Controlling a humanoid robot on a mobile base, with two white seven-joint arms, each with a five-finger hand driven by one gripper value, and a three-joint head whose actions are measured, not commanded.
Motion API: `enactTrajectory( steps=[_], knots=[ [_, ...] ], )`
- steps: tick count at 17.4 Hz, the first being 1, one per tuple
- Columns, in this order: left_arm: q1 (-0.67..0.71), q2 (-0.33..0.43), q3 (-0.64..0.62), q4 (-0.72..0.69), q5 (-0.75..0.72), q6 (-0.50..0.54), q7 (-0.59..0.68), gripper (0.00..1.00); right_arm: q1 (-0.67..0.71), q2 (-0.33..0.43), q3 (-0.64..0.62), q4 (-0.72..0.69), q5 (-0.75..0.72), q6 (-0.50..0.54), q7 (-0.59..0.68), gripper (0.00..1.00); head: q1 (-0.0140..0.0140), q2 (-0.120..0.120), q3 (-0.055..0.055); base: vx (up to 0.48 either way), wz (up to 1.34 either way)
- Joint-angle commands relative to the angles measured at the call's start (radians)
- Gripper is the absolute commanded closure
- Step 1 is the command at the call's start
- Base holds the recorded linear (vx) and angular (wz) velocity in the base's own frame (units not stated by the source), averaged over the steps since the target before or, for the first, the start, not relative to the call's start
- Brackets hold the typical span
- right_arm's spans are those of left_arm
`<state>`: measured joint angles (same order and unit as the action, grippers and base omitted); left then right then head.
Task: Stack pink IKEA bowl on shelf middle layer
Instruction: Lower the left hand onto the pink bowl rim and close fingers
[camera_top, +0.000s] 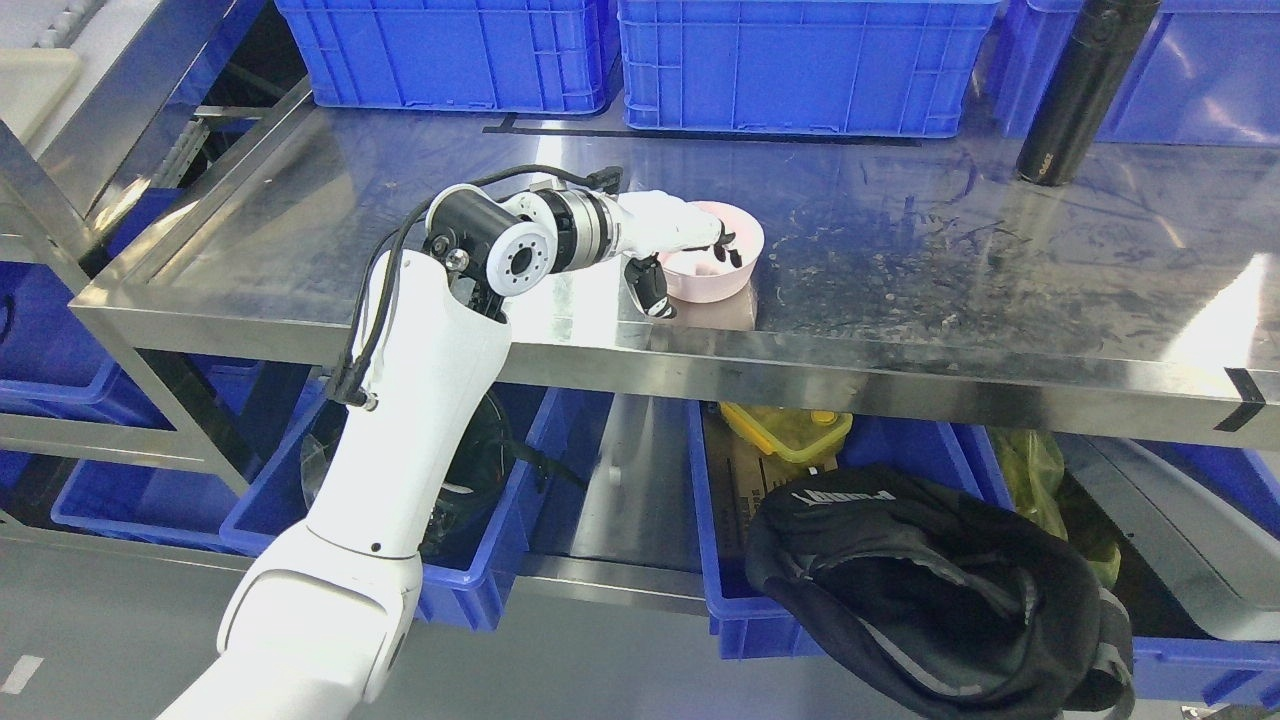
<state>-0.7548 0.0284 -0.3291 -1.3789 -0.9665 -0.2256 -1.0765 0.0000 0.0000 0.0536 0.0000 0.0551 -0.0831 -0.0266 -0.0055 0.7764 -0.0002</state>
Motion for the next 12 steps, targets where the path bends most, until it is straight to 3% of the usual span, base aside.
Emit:
enactTrajectory(
  steps=[1, 8, 11, 12],
  knots=[
    [-0.026, -0.011, -0.01, 0.106, -0.02, -0.001, 0.013, 0.37, 0.023, -0.017, 0.0, -0.017, 0.0, 0.0, 0.001, 0.0, 0.0, 0.0, 0.0, 0.0, 0.0],
    [-0.026, -0.011, 0.01, 0.169, -0.02, -0.055, 0.026, 0.59, 0.023, -0.017, 0.0, -0.017, -0.001, 0.0, 0.001, 0.0, 0.0, 0.0, 0.0, 0.0, 0.0],
    [-0.026, -0.011, 0.065, 0.17, -0.02, -0.124, 0.026, 0.88, 0.023, -0.017, 0.0, -0.017, 0.0, 0.0, 0.001, 0.0, 0.0, 0.0, 0.0, 0.0, 0.0],
    [-0.026, -0.011, 0.08, 0.17, -0.02, -0.147, 0.026, 0.92, 0.023, -0.017, 0.0, -0.017, 0.0, 0.0, 0.001, 0.0, 0.0, 0.0, 0.0, 0.0, 0.0]
  ],
)
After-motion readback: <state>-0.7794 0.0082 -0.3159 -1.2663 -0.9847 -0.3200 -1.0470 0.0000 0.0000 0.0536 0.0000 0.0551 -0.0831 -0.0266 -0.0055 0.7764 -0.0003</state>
